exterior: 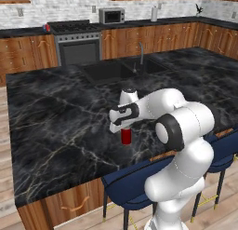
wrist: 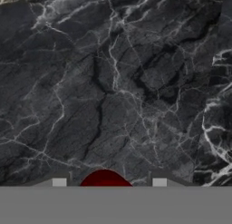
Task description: Four empty soda cans are scattered around the kitchen. Gather all the cans and cluster them next to the stove for recycling.
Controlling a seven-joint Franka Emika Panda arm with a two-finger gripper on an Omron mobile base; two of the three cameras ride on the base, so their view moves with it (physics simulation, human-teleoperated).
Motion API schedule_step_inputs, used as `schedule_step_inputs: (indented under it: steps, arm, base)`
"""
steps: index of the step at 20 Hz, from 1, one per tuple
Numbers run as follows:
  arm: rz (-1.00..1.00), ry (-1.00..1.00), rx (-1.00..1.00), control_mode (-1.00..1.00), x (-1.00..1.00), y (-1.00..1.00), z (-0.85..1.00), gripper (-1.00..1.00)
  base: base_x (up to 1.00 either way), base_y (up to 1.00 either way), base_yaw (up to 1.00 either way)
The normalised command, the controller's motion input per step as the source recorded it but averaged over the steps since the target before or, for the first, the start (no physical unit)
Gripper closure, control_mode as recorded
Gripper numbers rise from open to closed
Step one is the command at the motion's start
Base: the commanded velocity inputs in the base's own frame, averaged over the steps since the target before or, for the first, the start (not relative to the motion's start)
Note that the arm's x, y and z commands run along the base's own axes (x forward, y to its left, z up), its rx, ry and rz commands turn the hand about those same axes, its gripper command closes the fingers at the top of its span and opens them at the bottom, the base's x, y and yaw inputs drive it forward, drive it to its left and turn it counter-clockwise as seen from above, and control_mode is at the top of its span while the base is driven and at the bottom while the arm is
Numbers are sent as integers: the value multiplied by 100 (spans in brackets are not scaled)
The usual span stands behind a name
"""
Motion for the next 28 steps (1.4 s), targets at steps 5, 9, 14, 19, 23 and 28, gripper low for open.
schedule_step_inputs:
  steps: [5,9,14,19,23,28]
  arm:
    - [0,0,0,-100,-1,0,-1,-100]
    - [0,0,0,-100,-1,0,-1,-100]
    - [0,0,0,-100,-4,0,0,-100]
    - [0,-4,3,-100,-19,-7,7,-100]
    - [0,-2,2,-100,-20,-5,7,-100]
    - [0,0,0,-100,-12,0,0,-100]
  base:
    - [0,0,0]
    - [0,0,0]
    - [0,0,0]
    - [0,0,0]
    - [0,0,0]
    - [0,0,0]
